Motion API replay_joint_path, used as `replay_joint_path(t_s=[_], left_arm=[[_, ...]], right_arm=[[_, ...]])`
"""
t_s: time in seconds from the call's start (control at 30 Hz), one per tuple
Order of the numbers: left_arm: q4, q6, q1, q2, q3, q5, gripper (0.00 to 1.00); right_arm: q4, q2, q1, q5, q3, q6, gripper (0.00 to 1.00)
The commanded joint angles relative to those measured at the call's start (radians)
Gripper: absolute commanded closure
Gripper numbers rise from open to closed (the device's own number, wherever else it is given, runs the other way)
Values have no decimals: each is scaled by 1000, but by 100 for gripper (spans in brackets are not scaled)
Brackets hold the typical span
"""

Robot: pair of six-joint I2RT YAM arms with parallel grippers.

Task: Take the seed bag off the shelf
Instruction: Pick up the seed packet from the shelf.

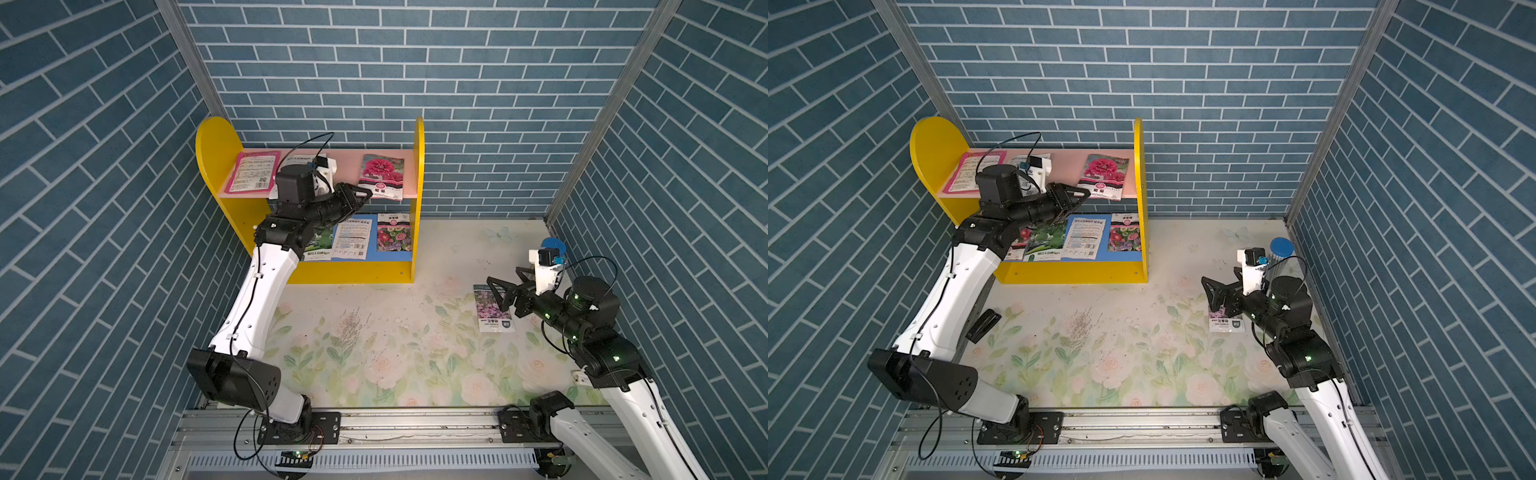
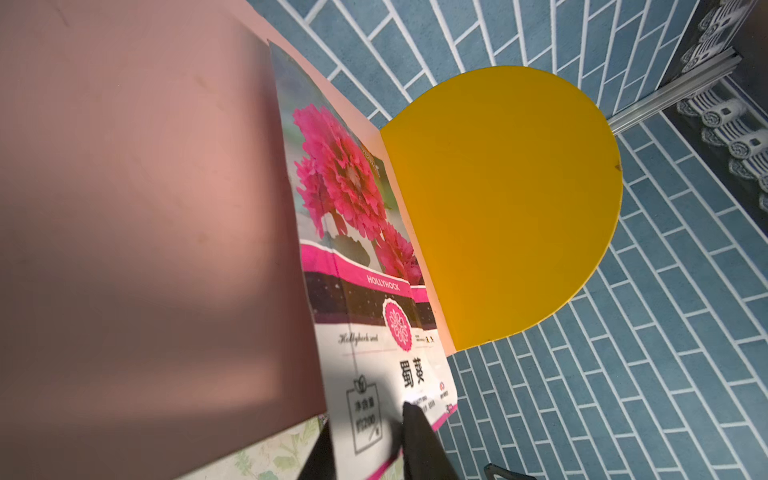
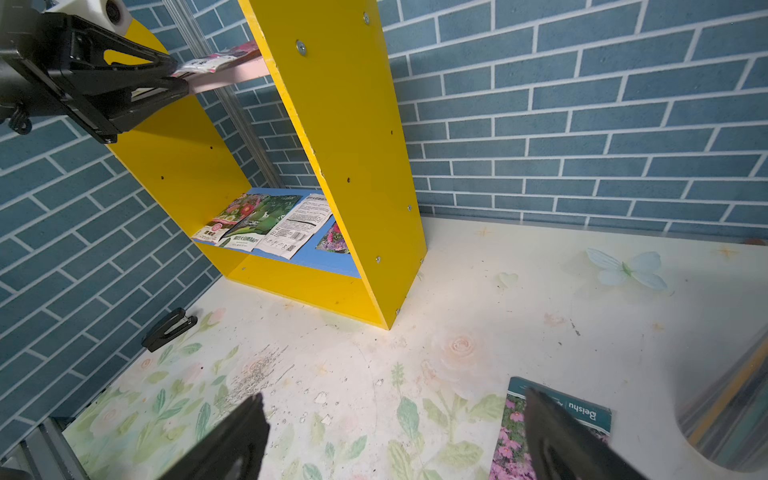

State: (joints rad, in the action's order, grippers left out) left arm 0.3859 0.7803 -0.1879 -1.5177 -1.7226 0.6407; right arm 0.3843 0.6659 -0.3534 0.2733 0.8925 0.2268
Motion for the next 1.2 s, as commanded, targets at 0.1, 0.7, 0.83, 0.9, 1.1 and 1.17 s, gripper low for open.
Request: replay_joint_path(t_s=[0.1,0.7,0.83,0.9,1.1,1.17], left_arm=[[-88,-16,7,35,26,-7,93],[-547,-137,-47,406,386,214,100],[-637,-142,-141,493,485,194,100],[-664,-157,-213,517,524,171,100],[-725,-191,-384,542,599,75,100],[-734,-193,-406,535,604,67,100]], right_arm=[[-13,-14,0,18,-20,-8,3],[-894,154,-3,524,-70,545,5],[-1091,248,-11,555,-20,668,7],[-1166,303,-29,571,21,717,8],[-1264,397,-105,580,133,760,15],[-1272,414,-127,585,160,760,17]])
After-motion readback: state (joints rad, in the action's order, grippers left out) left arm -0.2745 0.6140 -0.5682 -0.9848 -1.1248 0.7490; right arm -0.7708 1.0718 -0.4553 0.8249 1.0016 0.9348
